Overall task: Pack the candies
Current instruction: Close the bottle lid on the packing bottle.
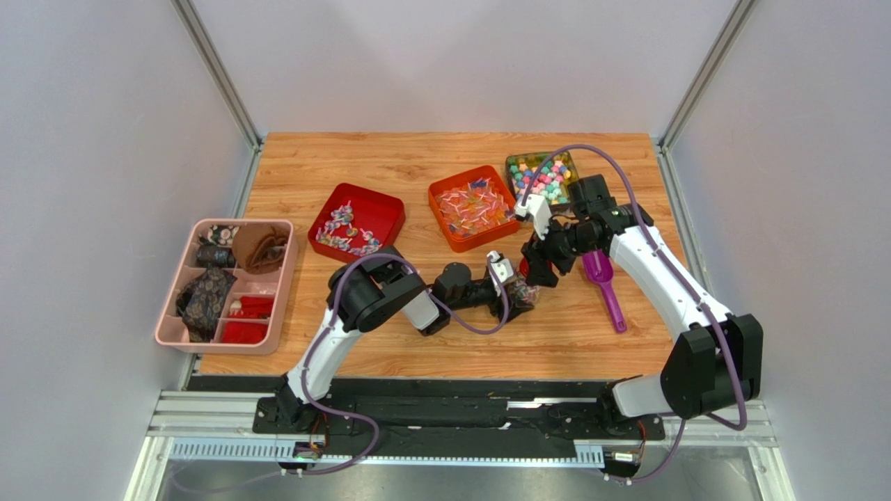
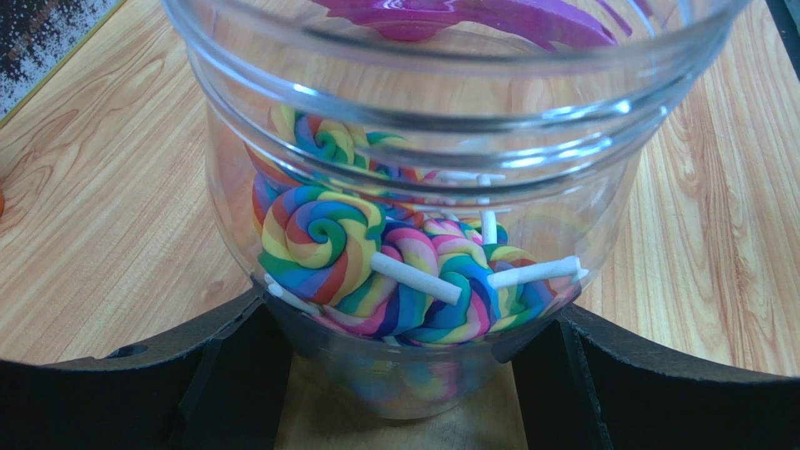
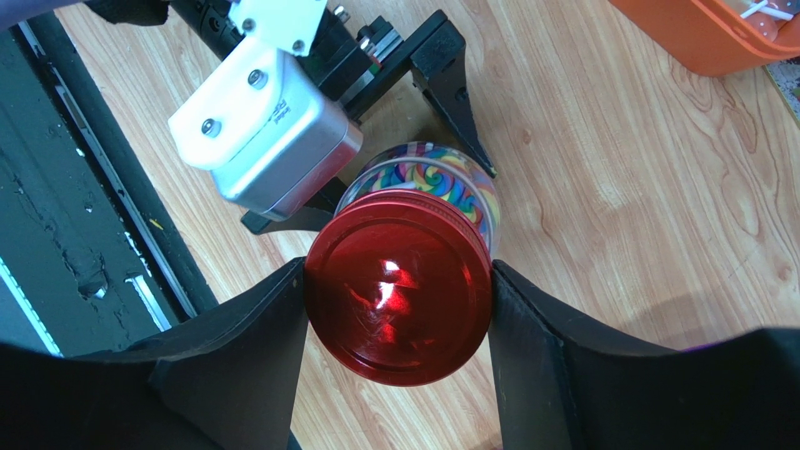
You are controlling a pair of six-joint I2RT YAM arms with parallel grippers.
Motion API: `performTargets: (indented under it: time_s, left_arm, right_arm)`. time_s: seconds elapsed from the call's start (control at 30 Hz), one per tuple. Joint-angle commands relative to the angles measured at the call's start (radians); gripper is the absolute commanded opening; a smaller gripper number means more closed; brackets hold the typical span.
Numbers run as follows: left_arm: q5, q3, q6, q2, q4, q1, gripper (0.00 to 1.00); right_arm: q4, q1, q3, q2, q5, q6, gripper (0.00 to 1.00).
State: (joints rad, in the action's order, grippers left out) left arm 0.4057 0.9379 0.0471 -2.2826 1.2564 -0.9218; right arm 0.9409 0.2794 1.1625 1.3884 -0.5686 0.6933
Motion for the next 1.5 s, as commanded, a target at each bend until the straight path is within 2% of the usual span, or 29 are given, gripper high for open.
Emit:
performTargets:
  time_s: [0.0, 0.43, 0.83, 1.07, 1.3, 1.47]
  left_arm:
    - [0.036, 0.015, 0.017, -0.015, 0.055, -0.005, 0.45]
    - [0.061, 0.022, 0.034, -0.020, 0.044, -0.005, 0.44]
    - [0.007, 0.016, 0.033, -0.014, 0.051, 0.000, 0.45]
    - [0.007, 0.019, 0.043, -0.017, 0.052, 0.006, 0.52]
    - [0.010, 0.019, 0.046, -0.018, 0.054, 0.006, 0.66]
    - [0.016, 0.021, 0.045, -0.020, 0.055, 0.006, 0.69]
  right_arm:
    - [-0.027, 0.017, 0.032, 0.037, -0.016, -0.003, 0.47]
    - [-0.060, 0.044, 0.032, 0.096, -0.017, -0.020, 0.47]
    - [-0.034, 0.041, 0.016, 0.077, 0.022, 0.006, 0.46]
    - [0.012, 0.035, 0.029, 0.064, 0.015, 0.022, 0.47]
    - [0.045, 0.035, 0.043, 0.067, 0.004, 0.037, 0.47]
    - [0.068, 0.034, 0.046, 0.058, 0.003, 0.048, 0.47]
